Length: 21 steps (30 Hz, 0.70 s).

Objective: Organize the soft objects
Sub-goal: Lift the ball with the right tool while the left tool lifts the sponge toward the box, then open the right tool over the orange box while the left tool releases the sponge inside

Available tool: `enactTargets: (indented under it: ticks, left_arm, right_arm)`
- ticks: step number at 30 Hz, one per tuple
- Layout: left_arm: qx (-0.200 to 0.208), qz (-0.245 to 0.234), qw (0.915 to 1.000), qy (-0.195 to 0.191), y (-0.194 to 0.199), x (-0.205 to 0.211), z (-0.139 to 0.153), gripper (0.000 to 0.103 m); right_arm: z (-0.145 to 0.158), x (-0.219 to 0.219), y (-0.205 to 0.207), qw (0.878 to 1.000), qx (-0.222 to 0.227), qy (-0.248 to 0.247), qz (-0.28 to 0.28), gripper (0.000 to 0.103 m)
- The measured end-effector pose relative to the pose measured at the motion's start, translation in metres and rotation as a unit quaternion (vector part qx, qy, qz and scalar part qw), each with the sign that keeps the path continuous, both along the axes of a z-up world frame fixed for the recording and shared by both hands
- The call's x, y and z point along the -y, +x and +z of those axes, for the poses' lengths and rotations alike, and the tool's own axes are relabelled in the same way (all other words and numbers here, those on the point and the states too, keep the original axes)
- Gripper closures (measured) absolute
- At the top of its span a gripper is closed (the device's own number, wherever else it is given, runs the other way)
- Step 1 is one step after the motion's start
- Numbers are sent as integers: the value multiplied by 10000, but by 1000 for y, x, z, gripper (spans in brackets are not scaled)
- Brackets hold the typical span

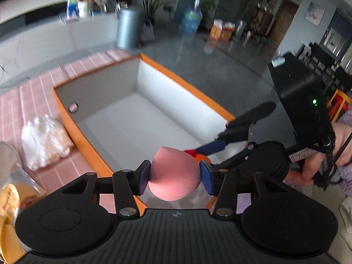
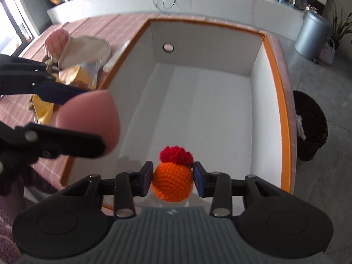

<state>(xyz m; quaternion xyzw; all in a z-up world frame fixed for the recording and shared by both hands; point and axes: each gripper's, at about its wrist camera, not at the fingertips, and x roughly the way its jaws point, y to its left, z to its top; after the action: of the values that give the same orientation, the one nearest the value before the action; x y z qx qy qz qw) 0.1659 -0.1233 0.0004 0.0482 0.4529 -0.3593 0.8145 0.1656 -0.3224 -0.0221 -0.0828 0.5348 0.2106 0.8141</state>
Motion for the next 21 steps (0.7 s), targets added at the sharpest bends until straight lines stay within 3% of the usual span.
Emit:
enactTargets:
  ticks: [3, 10, 16, 18, 21]
  left_arm:
    - [-329, 18, 9992, 235, 8, 8, -14, 48]
    - [-634, 80, 9951, 757, 14, 17, -31, 46]
    - [-656, 129, 9944, 823, 12, 20, -30, 43]
    - [-648, 139, 9946, 803, 11, 20, -29, 39]
    - [-655, 172, 9954, 682, 10, 18, -26, 33]
  right_arm:
    - [-12, -4, 7, 9993, -162, -238, 248, 64]
    - [-24, -9, 20, 9977, -393, -404, 377, 63]
    - [-25, -6, 20, 9979, -367, -429, 319, 63]
    - [-23, -5, 20, 9980, -332, -456, 284, 60]
    - [-19, -6, 17, 9983, -214, -490, 212, 45]
